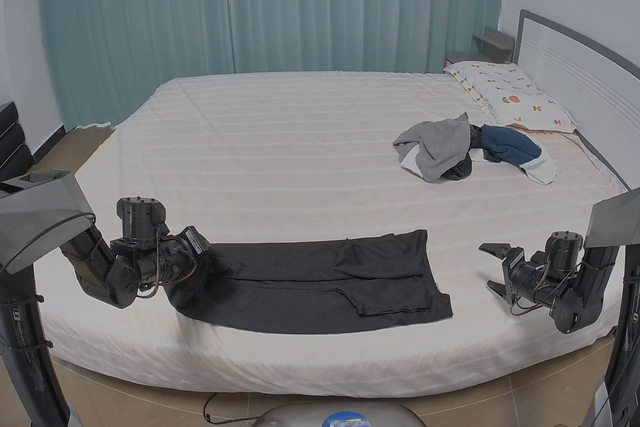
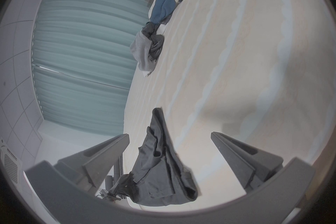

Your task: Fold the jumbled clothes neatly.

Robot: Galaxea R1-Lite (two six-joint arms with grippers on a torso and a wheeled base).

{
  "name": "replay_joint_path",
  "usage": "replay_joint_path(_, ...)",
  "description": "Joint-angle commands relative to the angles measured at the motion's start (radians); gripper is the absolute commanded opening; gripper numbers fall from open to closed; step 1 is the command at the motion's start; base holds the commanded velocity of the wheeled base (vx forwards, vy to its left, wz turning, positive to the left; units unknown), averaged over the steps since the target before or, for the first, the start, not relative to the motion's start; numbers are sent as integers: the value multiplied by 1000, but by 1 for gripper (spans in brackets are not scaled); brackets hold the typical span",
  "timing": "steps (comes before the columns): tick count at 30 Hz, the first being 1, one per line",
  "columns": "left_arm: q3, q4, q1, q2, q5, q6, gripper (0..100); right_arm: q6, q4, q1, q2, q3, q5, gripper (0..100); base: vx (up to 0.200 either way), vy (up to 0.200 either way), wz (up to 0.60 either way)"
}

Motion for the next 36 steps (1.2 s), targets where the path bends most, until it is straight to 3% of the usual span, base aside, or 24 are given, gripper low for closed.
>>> replay_joint_path(1,-32,41,-47,-56,8,-1,0,-2,-1,0,0,0,0,100,0,-200,0)
replay_joint_path(7,-99,199,-132,-114,37,-1,0,-2,-1,2,2,0,0,100,0,-200,0)
replay_joint_path(23,-283,430,-285,-90,38,-62,0,-2,-1,2,2,0,0,100,0,-200,0)
replay_joint_path(30,-336,452,-320,-21,43,-62,0,-2,-1,3,2,0,0,100,0,-200,0)
replay_joint_path(36,-369,449,-333,54,65,-60,0,-3,1,2,2,0,0,100,0,0,0)
